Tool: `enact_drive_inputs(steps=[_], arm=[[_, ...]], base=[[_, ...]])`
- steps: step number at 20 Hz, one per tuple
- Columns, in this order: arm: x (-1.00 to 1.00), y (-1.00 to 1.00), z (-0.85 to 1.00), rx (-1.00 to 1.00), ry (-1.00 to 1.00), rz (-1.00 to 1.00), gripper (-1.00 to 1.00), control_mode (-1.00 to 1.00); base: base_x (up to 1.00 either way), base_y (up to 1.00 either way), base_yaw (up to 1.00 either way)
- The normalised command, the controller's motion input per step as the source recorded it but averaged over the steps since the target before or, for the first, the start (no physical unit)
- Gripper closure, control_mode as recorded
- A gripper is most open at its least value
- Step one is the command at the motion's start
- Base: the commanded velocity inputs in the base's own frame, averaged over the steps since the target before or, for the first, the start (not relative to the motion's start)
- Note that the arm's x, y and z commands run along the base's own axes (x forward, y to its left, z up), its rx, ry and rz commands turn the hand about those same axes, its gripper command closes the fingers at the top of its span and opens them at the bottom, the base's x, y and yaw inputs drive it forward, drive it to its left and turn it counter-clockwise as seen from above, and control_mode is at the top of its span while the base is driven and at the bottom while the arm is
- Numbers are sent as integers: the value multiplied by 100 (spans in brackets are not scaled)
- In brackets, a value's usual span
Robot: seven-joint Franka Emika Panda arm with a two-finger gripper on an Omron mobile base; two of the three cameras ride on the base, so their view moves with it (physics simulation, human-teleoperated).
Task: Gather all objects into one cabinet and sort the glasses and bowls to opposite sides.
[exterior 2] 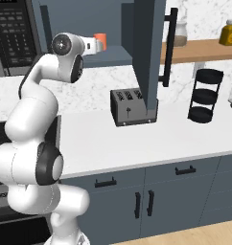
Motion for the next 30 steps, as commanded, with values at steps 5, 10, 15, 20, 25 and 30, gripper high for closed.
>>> enact_drive_inputs(steps=[5,10,15,20,25,30], arm=[[57,0,1,0,6,0,-100,-100],[47,0,4,0,4,0,-100,-100],[25,0,7,0,0,0,-100,-100],[21,0,1,0,0,0,-100,-100],[39,0,0,0,0,0,-100,-100],[46,0,0,0,0,0,-100,-100]], base=[[0,0,0],[0,0,0],[0,0,0],[0,0,0],[0,0,0],[0,0,0]])
